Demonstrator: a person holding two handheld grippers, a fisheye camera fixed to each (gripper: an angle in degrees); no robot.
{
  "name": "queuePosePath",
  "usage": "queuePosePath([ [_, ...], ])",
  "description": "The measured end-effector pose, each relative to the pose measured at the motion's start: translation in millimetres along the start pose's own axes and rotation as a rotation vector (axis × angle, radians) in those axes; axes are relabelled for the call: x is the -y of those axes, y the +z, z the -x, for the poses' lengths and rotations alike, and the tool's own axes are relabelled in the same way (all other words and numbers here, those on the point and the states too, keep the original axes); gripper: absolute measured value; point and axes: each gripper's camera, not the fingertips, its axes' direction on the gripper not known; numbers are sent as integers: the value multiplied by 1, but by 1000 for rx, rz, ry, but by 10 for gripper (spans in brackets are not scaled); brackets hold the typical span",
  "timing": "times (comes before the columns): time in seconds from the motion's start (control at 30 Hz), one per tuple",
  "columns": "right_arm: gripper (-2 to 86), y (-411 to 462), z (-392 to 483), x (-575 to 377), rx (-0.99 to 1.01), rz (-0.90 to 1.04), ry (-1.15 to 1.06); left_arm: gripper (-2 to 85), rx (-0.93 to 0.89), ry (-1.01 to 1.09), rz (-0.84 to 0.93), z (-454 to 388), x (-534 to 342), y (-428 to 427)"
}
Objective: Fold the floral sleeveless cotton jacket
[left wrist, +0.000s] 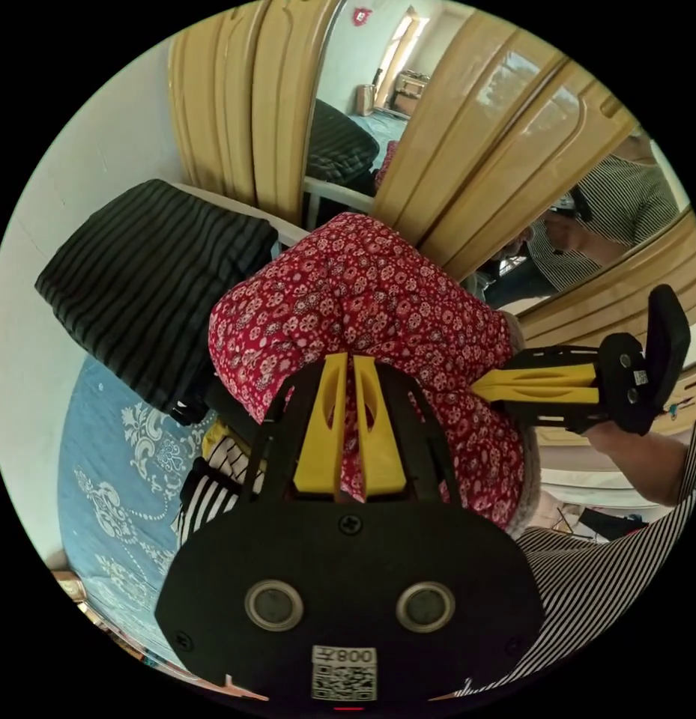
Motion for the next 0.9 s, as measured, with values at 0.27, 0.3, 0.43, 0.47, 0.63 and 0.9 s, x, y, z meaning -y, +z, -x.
queuePosePath([
  [0.27,1,-5,-15,-2,44,-1,7,3,-171,209,-47,-69,-49,-60],
  [0.3,1,-4,-16,-2,46,-2,6,3,-152,223,12,-76,-53,-49],
  [0.43,1,21,-10,-5,43,91,-33,1,-147,188,122,-87,-70,1],
  [0.47,1,26,-6,-9,9,92,-50,1,-169,175,114,-87,-69,2],
  [0.63,1,8,-22,-13,37,40,45,1,-66,247,89,-103,-68,-11],
  [0.9,1,-44,-15,-12,-36,-50,84,1,-90,216,91,-97,-83,-10],
])
